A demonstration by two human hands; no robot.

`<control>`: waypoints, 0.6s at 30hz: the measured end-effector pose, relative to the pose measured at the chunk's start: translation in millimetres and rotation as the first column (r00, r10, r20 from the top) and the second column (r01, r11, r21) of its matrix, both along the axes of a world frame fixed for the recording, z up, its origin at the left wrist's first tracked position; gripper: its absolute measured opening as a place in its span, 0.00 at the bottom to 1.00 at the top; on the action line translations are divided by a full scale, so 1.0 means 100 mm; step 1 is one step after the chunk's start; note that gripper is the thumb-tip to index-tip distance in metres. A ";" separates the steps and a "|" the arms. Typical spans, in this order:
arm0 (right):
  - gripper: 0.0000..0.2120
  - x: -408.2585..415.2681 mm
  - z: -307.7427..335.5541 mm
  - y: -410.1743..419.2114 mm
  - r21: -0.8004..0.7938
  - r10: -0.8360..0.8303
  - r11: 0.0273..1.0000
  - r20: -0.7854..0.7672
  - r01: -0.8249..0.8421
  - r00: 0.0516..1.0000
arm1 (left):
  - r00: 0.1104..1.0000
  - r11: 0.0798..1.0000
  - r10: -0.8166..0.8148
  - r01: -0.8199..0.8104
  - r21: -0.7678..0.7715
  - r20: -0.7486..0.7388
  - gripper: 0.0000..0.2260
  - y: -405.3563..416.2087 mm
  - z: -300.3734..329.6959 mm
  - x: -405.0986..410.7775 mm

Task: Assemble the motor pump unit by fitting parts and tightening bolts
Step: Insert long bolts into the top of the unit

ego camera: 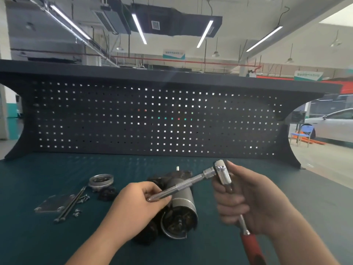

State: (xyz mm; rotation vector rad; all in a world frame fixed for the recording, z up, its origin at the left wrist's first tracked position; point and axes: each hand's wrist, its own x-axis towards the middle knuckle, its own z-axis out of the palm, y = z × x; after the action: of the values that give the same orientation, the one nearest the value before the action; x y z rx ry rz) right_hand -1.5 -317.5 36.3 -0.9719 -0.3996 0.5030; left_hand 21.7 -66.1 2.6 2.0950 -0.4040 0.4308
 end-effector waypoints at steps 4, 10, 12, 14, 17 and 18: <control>0.14 0.05 0.03 0.18 0.020 0.067 0.998 -0.124 -0.065 0.990 | 0.993 0.995 -0.053 0.043 0.093 0.106 0.16 0.19 0.06 -0.01; 0.15 0.18 -0.04 0.17 -0.005 -0.102 0.995 -0.183 0.103 0.978 | 0.983 0.976 0.069 -0.101 0.191 0.169 0.13 0.32 0.02 0.07; 0.13 0.21 -0.05 0.06 0.203 -0.155 0.957 -0.248 0.208 0.956 | 0.983 0.981 0.111 -0.132 0.143 0.147 0.09 0.41 0.04 0.08; 0.13 0.24 -0.07 -0.04 0.389 -0.217 0.863 -0.292 0.322 0.932 | 0.997 0.996 0.064 -0.062 -0.057 0.045 0.12 0.39 0.10 0.04; 0.16 0.23 -0.08 0.02 0.486 -0.272 0.790 -0.267 0.373 0.924 | 0.891 0.707 -0.399 0.148 -0.692 -0.217 0.15 0.12 0.19 -0.11; 0.18 0.22 -0.08 0.10 0.459 -0.296 0.811 -0.216 0.364 0.931 | 0.767 0.533 -0.596 0.159 -0.831 -0.236 0.15 0.00 0.20 -0.17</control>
State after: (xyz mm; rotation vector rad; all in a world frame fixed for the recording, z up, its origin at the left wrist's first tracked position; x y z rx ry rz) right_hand 20.2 -307.4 28.8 -0.4870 -0.2098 0.1279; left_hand 4.9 -65.8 22.6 1.1089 -0.2888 -0.2238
